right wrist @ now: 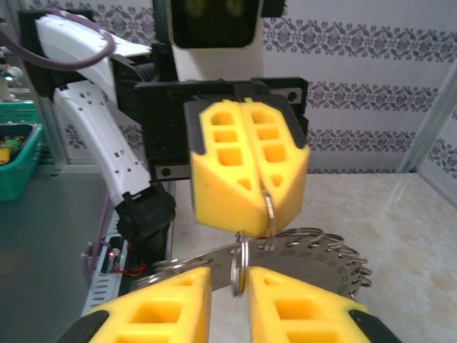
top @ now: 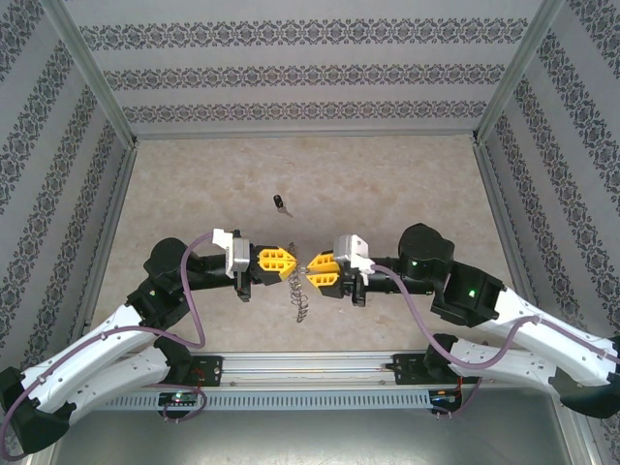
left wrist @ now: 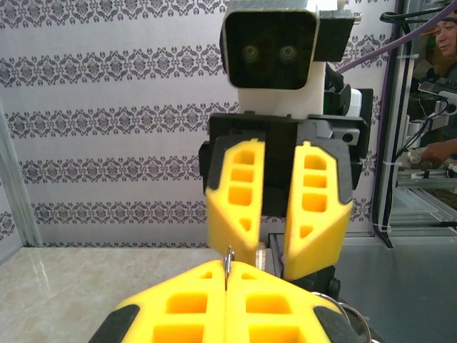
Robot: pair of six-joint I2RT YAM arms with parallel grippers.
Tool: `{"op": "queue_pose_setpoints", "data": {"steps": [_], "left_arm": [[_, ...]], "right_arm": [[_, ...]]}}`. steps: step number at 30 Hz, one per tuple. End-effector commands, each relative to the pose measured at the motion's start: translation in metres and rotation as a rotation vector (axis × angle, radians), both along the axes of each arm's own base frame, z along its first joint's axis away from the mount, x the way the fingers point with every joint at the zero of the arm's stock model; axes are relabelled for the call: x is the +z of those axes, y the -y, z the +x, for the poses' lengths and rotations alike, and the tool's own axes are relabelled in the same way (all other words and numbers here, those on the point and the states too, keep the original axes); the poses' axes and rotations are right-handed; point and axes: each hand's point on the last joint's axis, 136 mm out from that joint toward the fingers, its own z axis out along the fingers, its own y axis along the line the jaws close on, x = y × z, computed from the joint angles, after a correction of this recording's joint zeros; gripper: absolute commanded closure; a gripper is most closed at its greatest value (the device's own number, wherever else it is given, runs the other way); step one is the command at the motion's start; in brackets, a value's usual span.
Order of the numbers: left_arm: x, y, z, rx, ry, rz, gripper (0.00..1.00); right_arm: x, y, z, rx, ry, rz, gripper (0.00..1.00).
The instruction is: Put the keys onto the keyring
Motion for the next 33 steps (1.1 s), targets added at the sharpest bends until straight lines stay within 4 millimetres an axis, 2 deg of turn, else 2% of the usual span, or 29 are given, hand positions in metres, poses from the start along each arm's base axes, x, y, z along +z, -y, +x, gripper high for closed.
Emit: {"op": "queue_pose_setpoints", "data": {"steps": [1,6,15,22,33], "left_arm": [[0.017,-0.005,-0.007,-0.003,0.058,-0.031,1.00],[0.018,-0.005,-0.006,0.002,0.064,-0.032,1.00],[0.018,-0.004,-0.010,-0.024,0.059,-0.033,1.00],[0.019,-0.004,-0.011,-0.029,0.060,-0.034,1.00],[0.017,-0.005,-0.011,-0.030,0.059,-0.031,1.00]], "right_arm": [[0.011,0.007,-0.016,0.071,0.001,0.029,0.79],[0.008,0.010,-0.023,0.103,-0.013,0.006,0.79],[0.020,0.016,0.019,-0.136,0.063,0.050,0.82],[0.022,-0.005,0.012,-0.034,0.047,0.046,0.81],[0.021,-0.012,0.011,-0.004,0.034,0.049,0.79]]}}
